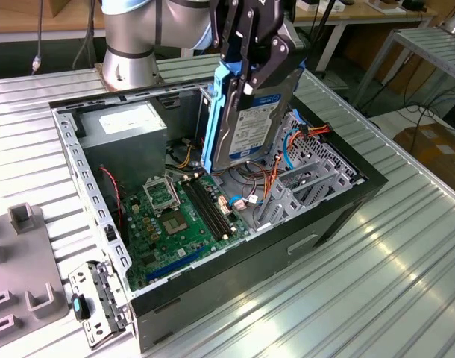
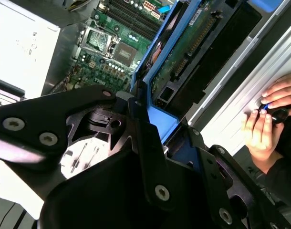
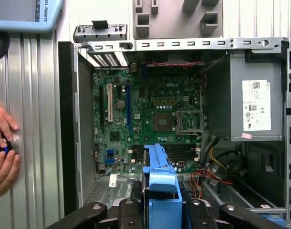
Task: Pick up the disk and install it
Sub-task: 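Insert the disk into the insertion slot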
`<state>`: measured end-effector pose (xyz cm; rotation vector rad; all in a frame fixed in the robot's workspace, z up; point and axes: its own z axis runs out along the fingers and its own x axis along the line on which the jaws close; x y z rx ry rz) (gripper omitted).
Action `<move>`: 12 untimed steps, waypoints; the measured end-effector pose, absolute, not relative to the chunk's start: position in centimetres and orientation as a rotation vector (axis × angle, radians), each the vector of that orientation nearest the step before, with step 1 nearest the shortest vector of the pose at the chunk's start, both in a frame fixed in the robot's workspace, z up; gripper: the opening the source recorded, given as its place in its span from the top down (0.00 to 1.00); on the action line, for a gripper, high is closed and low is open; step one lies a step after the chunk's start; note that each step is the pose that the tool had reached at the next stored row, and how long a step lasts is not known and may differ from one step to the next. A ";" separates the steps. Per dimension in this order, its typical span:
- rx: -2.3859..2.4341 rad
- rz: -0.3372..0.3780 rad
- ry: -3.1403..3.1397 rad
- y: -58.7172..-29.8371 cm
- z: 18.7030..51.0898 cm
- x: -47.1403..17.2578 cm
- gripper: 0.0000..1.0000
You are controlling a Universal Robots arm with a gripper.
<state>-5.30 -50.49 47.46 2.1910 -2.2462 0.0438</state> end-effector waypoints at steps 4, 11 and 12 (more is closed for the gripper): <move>2.188 0.044 -2.249 -50.6 47.4 -4.5 0.63; 2.179 0.044 -2.258 -51.5 47.3 -3.7 0.63; 2.177 0.044 -2.259 -51.6 47.3 -3.7 0.63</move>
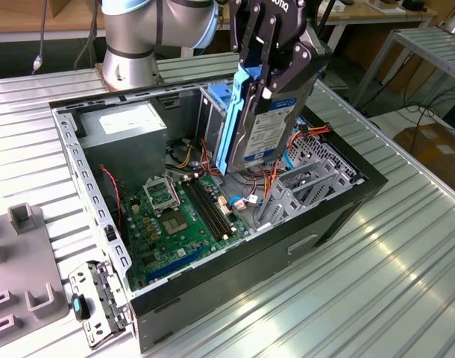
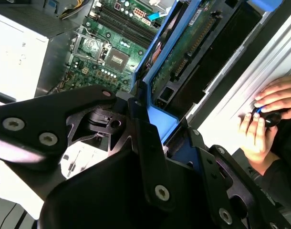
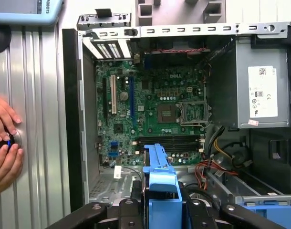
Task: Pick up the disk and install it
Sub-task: 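Insert the disk into the insertion slot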
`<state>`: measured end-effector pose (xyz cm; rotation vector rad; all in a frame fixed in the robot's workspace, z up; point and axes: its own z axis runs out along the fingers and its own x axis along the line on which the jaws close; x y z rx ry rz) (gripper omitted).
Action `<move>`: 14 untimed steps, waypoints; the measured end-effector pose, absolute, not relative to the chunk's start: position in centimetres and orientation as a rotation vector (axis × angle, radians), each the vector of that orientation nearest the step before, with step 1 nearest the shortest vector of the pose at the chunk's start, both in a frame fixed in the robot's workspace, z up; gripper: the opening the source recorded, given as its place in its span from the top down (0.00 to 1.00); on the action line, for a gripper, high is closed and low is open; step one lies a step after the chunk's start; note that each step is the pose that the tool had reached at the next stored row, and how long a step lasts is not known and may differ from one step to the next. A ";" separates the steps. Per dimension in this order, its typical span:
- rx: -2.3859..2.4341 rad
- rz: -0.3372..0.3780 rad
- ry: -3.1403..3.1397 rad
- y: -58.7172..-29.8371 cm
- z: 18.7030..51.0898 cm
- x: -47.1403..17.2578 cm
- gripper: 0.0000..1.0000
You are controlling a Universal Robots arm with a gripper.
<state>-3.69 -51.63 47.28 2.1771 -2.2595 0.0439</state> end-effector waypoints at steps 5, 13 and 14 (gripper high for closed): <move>2.172 0.044 -2.265 -52.0 47.2 -2.7 0.63; 2.172 0.044 -2.265 -52.1 47.1 -1.1 0.63; 2.172 0.044 -2.265 -52.1 47.1 -0.8 0.63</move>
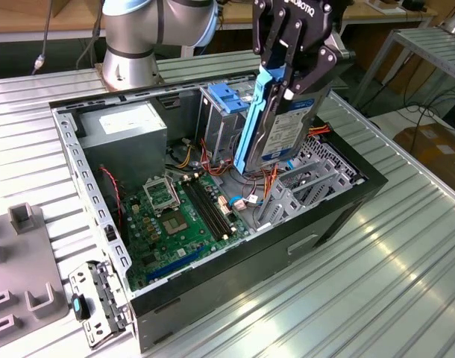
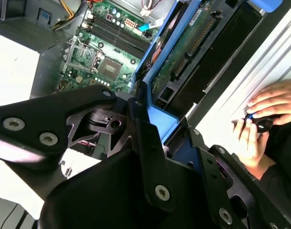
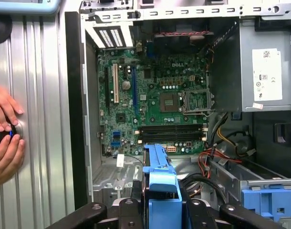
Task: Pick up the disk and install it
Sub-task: 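Insert the disk into the insertion slot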
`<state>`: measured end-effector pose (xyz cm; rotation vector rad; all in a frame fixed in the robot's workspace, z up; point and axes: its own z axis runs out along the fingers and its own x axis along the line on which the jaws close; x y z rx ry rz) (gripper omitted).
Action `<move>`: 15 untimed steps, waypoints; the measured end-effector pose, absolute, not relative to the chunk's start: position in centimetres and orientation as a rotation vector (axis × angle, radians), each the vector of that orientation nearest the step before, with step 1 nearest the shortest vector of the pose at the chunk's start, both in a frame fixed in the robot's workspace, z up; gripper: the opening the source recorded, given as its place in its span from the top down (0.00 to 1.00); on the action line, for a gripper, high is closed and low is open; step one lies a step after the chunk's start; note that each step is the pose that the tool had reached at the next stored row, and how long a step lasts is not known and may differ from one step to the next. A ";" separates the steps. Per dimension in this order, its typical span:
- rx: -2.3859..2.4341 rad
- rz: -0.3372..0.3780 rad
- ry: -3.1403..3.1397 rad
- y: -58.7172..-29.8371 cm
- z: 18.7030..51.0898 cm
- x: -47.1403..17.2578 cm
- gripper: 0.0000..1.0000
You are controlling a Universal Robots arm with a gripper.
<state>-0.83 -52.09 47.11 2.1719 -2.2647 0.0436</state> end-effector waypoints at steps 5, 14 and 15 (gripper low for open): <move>2.172 0.044 -2.265 -52.1 47.0 0.2 0.63; 2.172 0.043 -2.265 -53.3 46.5 1.2 0.63; 2.171 0.044 -2.265 -53.3 46.5 1.6 0.63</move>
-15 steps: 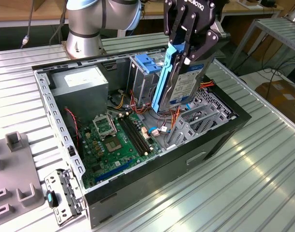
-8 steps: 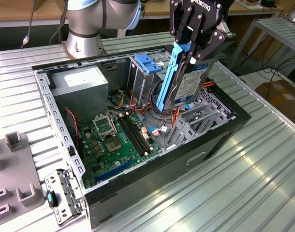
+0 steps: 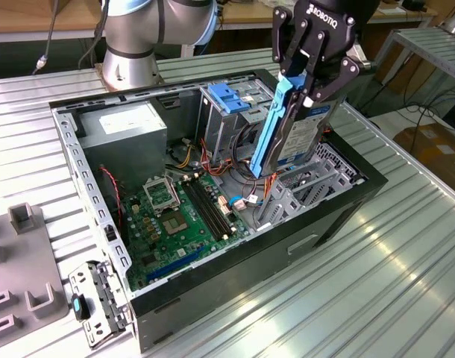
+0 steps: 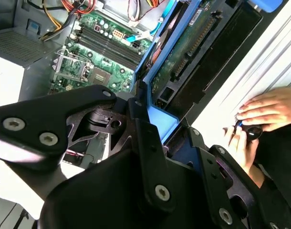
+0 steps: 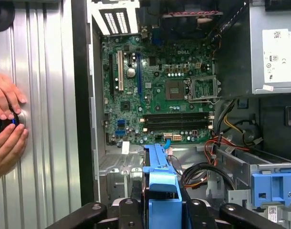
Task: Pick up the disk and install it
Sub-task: 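Insert the disk into the insertion slot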
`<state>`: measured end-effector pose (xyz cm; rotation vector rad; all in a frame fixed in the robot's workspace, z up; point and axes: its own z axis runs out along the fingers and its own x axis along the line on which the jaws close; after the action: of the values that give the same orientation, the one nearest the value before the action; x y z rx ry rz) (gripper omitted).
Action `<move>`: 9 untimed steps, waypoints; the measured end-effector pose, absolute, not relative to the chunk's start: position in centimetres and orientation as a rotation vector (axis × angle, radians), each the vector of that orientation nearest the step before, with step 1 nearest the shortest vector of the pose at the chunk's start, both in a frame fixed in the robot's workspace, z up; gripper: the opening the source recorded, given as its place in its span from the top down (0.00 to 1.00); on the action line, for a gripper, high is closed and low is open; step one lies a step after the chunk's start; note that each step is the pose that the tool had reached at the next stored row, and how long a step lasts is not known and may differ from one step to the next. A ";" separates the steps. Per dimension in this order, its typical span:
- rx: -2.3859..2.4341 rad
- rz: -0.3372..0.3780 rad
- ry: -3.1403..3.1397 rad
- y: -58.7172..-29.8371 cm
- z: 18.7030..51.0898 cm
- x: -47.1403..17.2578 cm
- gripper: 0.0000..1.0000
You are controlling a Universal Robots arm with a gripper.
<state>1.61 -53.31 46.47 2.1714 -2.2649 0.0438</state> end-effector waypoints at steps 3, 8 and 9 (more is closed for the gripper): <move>2.171 0.044 -2.265 -53.5 46.4 2.0 0.63; 2.172 0.044 -2.265 -54.0 46.2 2.8 0.63; 2.172 0.044 -2.265 -54.0 46.1 3.1 0.63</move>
<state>3.06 -54.01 46.14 2.1715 -2.2651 0.0436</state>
